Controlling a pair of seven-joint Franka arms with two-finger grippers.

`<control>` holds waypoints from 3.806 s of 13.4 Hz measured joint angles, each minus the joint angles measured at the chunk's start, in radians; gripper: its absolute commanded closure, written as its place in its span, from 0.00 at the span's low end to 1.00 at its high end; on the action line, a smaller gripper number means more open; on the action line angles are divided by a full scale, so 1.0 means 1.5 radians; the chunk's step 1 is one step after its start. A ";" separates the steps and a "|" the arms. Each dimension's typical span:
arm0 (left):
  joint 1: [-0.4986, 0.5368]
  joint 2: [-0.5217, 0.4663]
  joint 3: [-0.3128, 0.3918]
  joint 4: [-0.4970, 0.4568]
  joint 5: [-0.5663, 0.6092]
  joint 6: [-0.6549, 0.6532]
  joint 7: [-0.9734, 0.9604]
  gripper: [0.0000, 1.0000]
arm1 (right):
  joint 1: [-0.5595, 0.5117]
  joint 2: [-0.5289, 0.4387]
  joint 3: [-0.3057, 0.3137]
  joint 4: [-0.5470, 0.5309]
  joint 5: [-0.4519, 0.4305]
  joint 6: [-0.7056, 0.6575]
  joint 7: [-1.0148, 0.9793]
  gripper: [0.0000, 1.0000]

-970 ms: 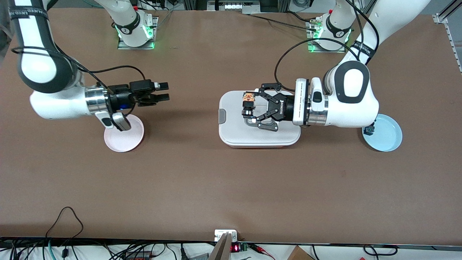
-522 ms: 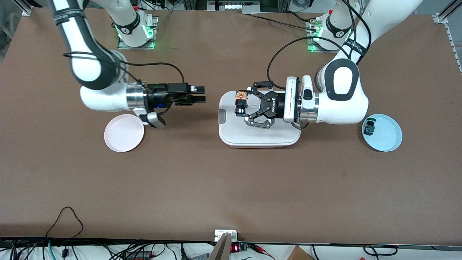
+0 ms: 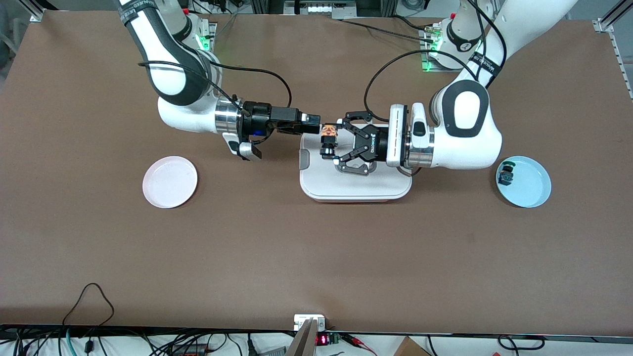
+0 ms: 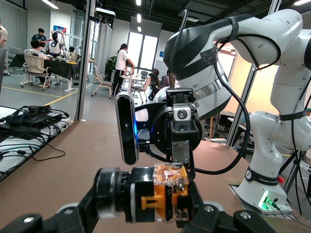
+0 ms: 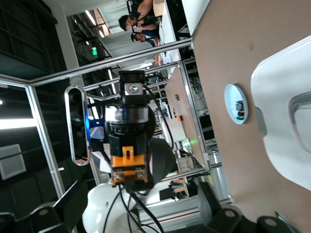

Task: Transfer orange switch to right arm and place
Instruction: 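Close the right gripper on the orange switch beside the left gripper, then open the left gripper and pull the right gripper away with the switch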

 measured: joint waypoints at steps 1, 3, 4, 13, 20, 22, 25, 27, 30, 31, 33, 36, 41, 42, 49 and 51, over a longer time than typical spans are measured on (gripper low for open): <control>-0.001 0.000 0.000 0.000 -0.001 0.001 0.000 1.00 | 0.000 0.000 0.000 0.000 0.010 0.000 0.000 0.04; -0.001 0.000 -0.001 0.000 -0.001 0.001 0.000 1.00 | 0.001 0.000 0.000 0.002 0.016 0.001 0.000 0.09; -0.001 0.000 -0.001 0.000 -0.001 0.002 0.000 1.00 | 0.002 0.000 0.000 0.003 0.016 0.001 0.000 0.12; 0.000 0.000 -0.001 -0.014 -0.003 0.002 0.004 0.99 | 0.007 0.004 0.000 0.009 0.026 0.007 -0.006 0.34; 0.000 -0.001 -0.001 -0.014 -0.005 0.002 0.005 0.99 | 0.014 0.013 0.000 0.010 0.026 0.013 -0.029 0.75; 0.000 -0.001 -0.001 -0.014 -0.008 0.002 0.005 0.99 | 0.015 0.015 -0.001 0.012 0.027 0.013 -0.041 1.00; 0.000 -0.001 -0.001 -0.014 -0.008 0.002 0.005 0.99 | 0.016 0.015 -0.001 0.012 0.027 0.014 -0.044 1.00; 0.000 -0.001 -0.001 -0.014 -0.009 0.002 0.005 0.99 | 0.016 0.015 -0.001 0.013 0.027 0.015 -0.044 1.00; 0.000 -0.001 -0.001 -0.014 -0.010 0.003 0.004 0.99 | 0.016 0.015 -0.001 0.014 0.027 0.015 -0.044 1.00; 0.000 -0.001 -0.001 -0.013 -0.013 0.004 0.004 0.99 | 0.016 0.015 -0.002 0.015 0.027 0.015 -0.044 1.00; 0.000 -0.001 -0.002 -0.012 -0.016 0.007 0.004 0.98 | 0.016 0.015 -0.003 0.017 0.027 0.015 -0.044 1.00; 0.000 -0.001 -0.002 -0.011 -0.017 0.008 0.001 0.01 | 0.015 0.015 -0.004 0.018 0.027 0.015 -0.044 1.00; 0.002 -0.001 -0.002 -0.012 -0.017 0.009 0.001 0.00 | 0.010 0.018 -0.011 0.025 0.027 0.019 -0.044 1.00; 0.002 -0.001 -0.002 -0.012 -0.017 0.009 0.001 0.00 | 0.010 0.018 -0.011 0.026 0.027 0.019 -0.044 1.00; 0.009 -0.010 -0.002 -0.009 -0.016 0.009 0.002 0.00 | 0.003 0.019 -0.012 0.034 0.002 0.017 -0.042 1.00; 0.018 -0.023 -0.001 -0.008 -0.015 0.009 0.002 0.00 | -0.023 0.019 -0.014 0.038 -0.061 -0.011 -0.026 1.00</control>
